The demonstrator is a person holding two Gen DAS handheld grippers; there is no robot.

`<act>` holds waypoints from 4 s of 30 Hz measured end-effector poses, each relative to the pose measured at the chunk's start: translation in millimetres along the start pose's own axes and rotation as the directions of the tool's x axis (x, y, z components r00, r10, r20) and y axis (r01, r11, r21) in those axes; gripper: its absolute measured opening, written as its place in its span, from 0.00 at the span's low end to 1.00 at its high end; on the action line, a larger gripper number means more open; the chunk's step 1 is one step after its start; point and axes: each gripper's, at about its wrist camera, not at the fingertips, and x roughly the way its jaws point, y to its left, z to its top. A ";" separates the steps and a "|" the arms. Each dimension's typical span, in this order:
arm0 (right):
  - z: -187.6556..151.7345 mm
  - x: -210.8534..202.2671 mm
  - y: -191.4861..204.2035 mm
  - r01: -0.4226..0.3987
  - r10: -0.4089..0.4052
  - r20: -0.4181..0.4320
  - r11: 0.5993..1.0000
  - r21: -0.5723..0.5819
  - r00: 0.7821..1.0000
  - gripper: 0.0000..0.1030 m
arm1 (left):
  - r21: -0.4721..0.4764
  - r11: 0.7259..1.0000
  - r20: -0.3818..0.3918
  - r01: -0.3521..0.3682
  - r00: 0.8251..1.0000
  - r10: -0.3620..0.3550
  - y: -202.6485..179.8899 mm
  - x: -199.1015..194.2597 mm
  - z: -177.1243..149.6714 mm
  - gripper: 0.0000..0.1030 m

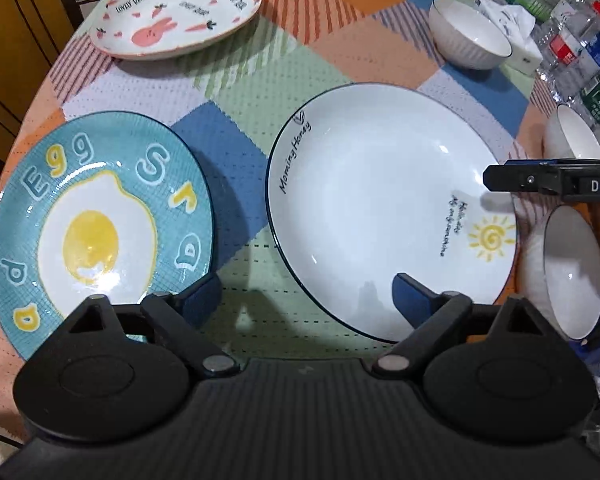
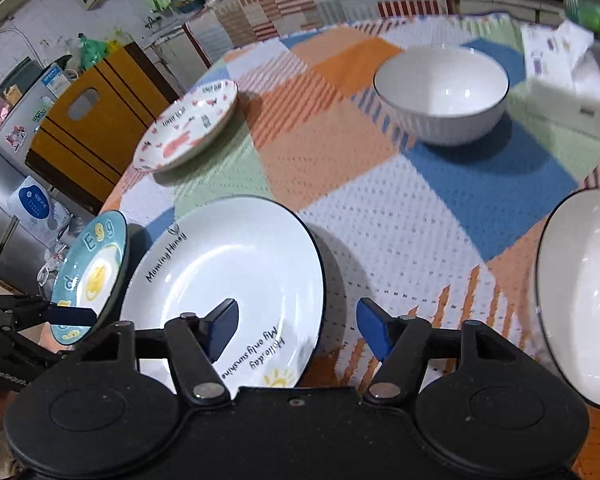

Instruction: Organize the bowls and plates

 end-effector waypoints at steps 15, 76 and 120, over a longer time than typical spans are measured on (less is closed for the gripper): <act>-2.5 26.9 -11.2 -0.032 0.032 -0.082 0.999 -0.008 0.996 0.19 | -0.042 0.997 -0.013 0.059 0.998 -0.059 -2.3 18.9 -0.2 0.29; 44.6 15.9 40.0 0.248 -0.235 0.089 0.949 -0.194 0.968 0.41 | 0.082 0.996 0.087 0.032 0.995 -0.039 23.0 -13.5 106.9 0.32; 23.5 60.4 203.1 -0.125 0.122 -0.024 0.960 -0.251 0.992 0.71 | 0.360 0.931 0.019 -0.056 0.998 0.053 183.1 -72.5 36.4 0.72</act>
